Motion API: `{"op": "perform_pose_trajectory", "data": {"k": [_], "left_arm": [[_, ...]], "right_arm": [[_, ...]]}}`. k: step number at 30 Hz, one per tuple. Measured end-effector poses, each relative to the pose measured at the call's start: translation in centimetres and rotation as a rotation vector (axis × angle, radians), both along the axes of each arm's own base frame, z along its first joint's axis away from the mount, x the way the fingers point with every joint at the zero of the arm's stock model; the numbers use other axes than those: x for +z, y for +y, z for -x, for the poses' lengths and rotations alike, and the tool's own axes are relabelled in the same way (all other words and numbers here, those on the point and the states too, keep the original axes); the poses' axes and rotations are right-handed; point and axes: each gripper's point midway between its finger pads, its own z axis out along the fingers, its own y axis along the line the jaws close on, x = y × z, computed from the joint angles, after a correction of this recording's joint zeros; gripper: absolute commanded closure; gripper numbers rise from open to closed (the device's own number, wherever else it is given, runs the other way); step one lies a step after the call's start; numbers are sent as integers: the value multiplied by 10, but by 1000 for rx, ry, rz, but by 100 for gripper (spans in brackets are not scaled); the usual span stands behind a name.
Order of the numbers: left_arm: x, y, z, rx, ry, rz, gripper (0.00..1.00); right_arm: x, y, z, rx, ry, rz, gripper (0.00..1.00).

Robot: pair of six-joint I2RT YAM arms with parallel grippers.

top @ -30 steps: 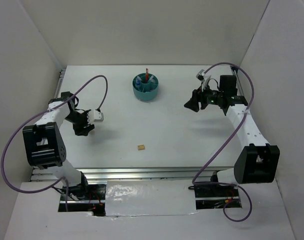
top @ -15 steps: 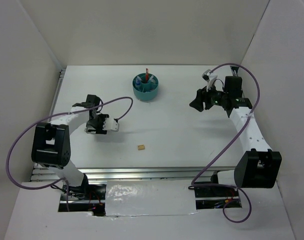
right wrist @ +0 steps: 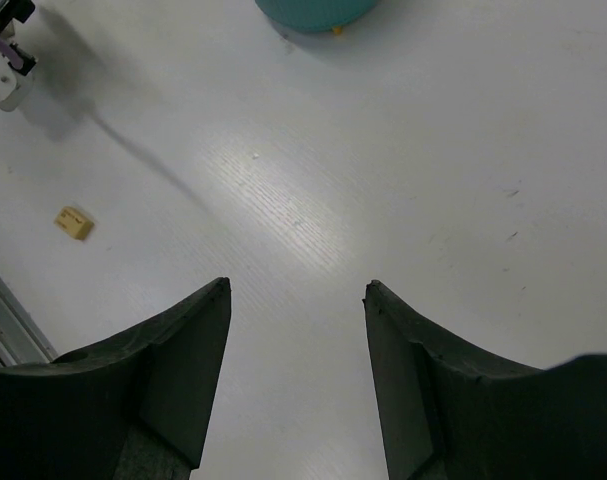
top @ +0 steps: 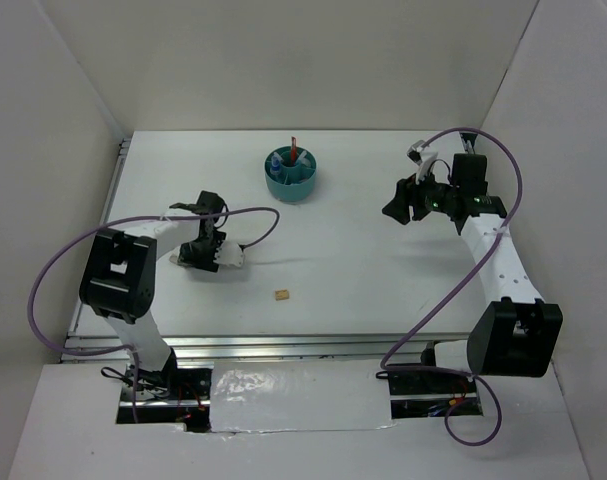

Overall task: Sort the stationery into containers
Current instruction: Pick up the stationery from the center of the board.

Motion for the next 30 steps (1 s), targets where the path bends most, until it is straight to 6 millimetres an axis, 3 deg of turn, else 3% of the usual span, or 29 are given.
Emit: {"op": "perform_pose_trajectory", "data": {"k": [10, 17, 21, 27, 30], "left_arm": [[-1, 5, 10, 13, 41, -34, 34], [21, -3, -10, 26, -10, 0, 41], [19, -3, -8, 23, -4, 1, 37], [8, 2, 12, 20, 65, -17, 20], [8, 2, 15, 19, 75, -20, 20]], "right_arm": [[-2, 0, 2, 1, 10, 1, 37], [-3, 0, 3, 2, 20, -1, 37], [-4, 0, 4, 2, 23, -1, 37], [-7, 0, 8, 4, 42, 2, 37], [-7, 0, 8, 4, 45, 3, 37]]}}
